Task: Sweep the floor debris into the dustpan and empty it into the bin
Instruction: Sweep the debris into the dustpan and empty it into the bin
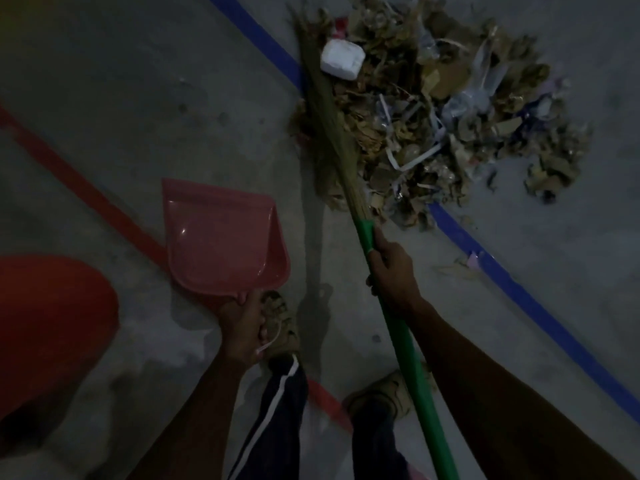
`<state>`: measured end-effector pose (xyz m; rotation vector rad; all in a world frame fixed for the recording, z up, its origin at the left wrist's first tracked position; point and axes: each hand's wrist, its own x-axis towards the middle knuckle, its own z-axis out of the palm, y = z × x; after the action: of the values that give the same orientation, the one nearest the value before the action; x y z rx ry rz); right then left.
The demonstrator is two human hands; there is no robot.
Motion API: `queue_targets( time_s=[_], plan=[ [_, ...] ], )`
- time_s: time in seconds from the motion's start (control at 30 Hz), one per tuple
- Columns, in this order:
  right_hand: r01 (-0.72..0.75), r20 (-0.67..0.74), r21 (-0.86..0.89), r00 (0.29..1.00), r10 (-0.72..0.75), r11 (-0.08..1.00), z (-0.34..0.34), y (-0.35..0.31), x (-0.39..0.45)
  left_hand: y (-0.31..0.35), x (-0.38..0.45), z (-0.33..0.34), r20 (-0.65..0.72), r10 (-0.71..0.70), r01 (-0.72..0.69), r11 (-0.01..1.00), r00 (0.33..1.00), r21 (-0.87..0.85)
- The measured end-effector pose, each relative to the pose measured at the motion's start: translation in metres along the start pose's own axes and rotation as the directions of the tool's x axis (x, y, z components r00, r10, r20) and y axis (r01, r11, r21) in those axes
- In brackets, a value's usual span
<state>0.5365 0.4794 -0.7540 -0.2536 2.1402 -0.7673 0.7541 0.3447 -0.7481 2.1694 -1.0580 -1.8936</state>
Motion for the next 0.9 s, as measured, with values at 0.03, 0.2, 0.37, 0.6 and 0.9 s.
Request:
queue_targets(
  time_s=[0.03,0.2,0.37,0.6,0.9],
  plan=[
    [0.054,-0.014,-0.044,0.998,-0.055,0.998,-0.004,0.012,-0.009,-0.006,-0.007,0.007,0.001,0.005,-0.005,1.0,1.0,-0.005],
    [0.156,-0.068,-0.197,0.983,-0.172,0.968,-0.033,0.078,-0.056,-0.035,-0.036,0.037,0.052,-0.019,0.019,1.0,0.998,0.014],
    [0.1,-0.056,-0.256,0.991,-0.118,0.962,-0.077,0.143,-0.108,-0.058,-0.047,0.05,0.042,-0.025,0.02,0.994,0.999,0.107],
    [-0.041,-0.027,-0.471,0.999,0.032,0.881,-0.102,0.201,-0.136,-0.086,-0.073,0.053,0.013,-0.031,0.028,0.981,0.999,0.191],
    [-0.003,-0.326,-0.436,0.933,-0.155,0.9,-0.11,0.218,-0.155,-0.119,-0.115,0.077,0.022,0.028,-0.033,0.949,0.999,0.312]
  ],
)
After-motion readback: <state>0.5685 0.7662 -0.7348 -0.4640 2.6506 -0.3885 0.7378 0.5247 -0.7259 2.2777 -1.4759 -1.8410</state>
